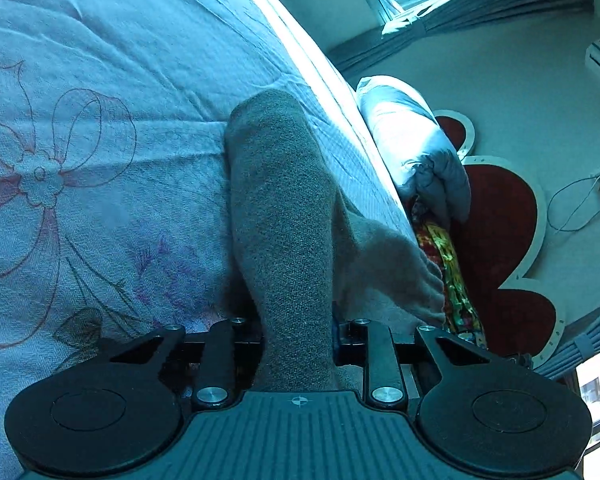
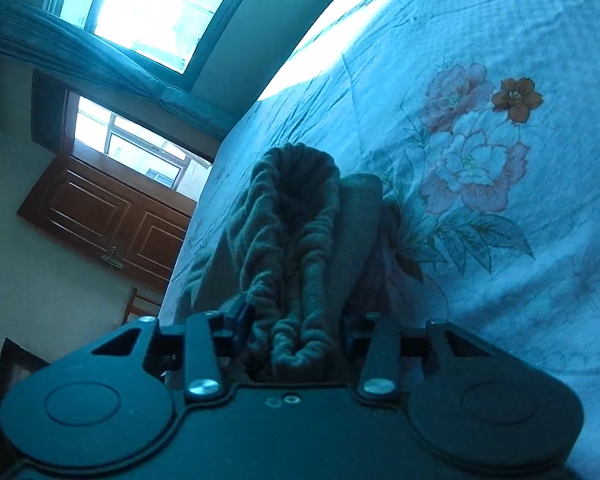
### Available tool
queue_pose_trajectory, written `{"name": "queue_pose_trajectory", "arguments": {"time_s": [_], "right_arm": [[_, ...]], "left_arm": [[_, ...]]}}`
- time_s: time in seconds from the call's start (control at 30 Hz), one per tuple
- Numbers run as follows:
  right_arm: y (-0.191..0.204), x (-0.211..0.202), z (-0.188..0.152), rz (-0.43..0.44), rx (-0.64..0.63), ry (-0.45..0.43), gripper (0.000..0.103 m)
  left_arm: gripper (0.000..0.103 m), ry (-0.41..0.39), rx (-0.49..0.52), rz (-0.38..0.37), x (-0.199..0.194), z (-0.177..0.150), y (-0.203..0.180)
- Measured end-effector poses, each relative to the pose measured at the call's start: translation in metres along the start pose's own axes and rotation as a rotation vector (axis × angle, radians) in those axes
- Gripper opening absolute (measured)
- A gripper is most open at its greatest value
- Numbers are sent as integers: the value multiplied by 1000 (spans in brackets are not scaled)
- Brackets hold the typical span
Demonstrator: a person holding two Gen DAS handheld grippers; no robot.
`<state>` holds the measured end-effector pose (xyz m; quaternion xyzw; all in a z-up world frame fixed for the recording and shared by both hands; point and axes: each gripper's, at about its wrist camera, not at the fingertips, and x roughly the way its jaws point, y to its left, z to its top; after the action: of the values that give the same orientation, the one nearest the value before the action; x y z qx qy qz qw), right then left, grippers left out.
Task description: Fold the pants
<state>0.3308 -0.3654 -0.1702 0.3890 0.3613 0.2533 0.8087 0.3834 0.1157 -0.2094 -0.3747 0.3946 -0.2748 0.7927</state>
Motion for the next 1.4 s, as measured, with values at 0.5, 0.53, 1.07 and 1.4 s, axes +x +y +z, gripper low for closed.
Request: {"name": "queue_pose_trajectory", "arguments": {"time_s": [0.5,0.53,1.07,1.4], "right_arm": [[31,121,138,169,-90,-2,33],[22,133,141,133,-76,3,36],[47,110,83,-367,-295,-64,85],[186,-57,-53,-384,-603,-257,97]], "left_arm": [[25,-174,121,37,8,144,0],[31,-168,109,76,20,151,11],[94,-249,462,654,1,96,-22],[103,-346,565,658,-118,-57,-153]]}}
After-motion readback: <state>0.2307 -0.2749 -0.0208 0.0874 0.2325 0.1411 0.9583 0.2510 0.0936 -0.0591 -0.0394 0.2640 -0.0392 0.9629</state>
